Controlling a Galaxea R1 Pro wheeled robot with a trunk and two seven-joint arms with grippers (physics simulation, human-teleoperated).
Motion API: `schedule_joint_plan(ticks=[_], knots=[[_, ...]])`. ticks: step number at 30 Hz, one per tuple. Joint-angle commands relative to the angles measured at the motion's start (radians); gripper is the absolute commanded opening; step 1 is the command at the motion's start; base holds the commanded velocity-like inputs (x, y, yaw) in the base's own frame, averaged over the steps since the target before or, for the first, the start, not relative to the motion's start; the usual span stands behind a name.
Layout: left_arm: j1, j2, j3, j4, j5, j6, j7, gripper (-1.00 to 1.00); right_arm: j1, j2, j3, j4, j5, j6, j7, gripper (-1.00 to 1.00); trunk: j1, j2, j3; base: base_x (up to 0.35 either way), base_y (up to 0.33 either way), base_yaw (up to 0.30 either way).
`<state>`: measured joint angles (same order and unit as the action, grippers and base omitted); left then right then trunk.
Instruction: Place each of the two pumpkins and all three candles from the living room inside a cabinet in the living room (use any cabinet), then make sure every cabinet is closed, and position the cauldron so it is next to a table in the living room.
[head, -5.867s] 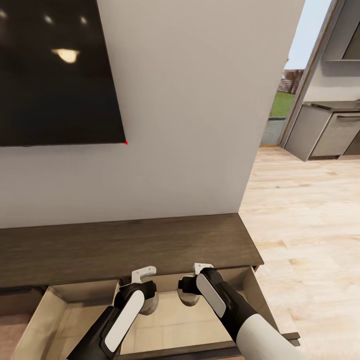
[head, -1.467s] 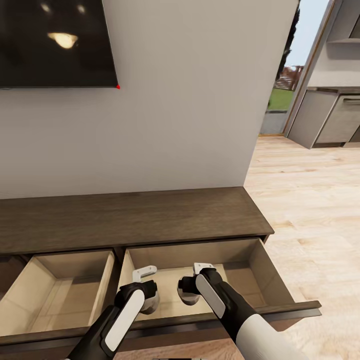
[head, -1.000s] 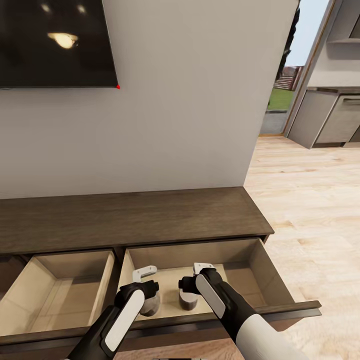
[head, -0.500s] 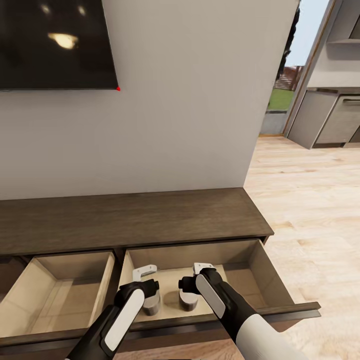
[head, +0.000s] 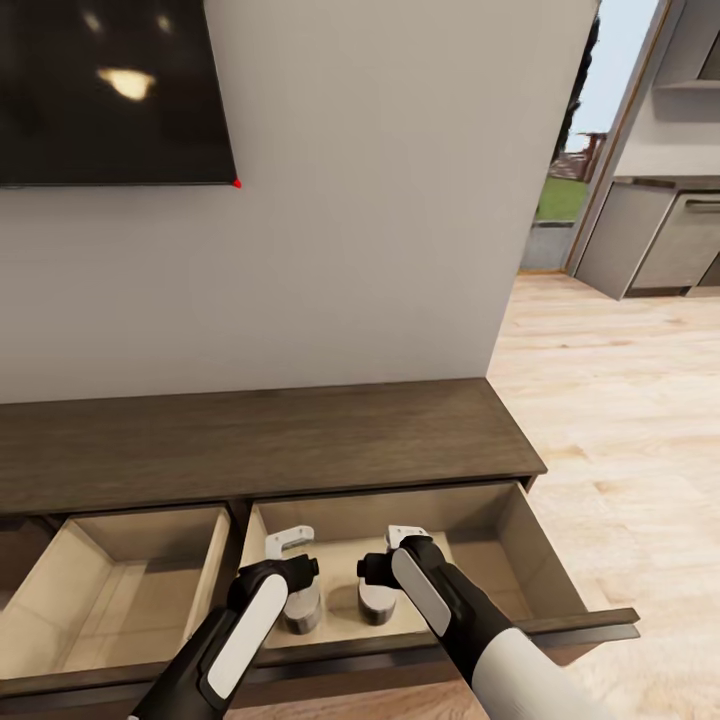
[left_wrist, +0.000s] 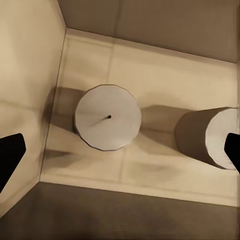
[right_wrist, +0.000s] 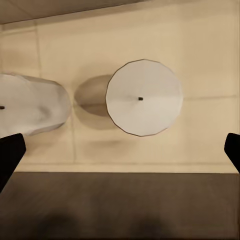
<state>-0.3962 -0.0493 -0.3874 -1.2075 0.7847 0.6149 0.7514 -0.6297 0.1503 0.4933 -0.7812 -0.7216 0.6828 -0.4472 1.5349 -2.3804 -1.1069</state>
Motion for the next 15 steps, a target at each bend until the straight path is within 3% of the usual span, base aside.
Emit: schedule_joint_plan(ticks=[1, 15], knots=[[-0.001, 0.000, 0.000, -0.001, 0.009, 0.001, 0.009, 1.00, -0.001, -0.001, 0.003, -0.001, -0.012, 0.001, -0.010, 1.00, -0.004, 0.007, 0.002, 0.000, 0.000, 0.000], [-0.004, 0.000, 0.001, -0.005, 0.011, 0.002, 0.010, 1.00, -0.001, -0.002, 0.002, -0.001, -0.017, 0.001, -0.010, 1.00, -0.058, 0.105, 0.046, -0.062, 0.000, 0.000]])
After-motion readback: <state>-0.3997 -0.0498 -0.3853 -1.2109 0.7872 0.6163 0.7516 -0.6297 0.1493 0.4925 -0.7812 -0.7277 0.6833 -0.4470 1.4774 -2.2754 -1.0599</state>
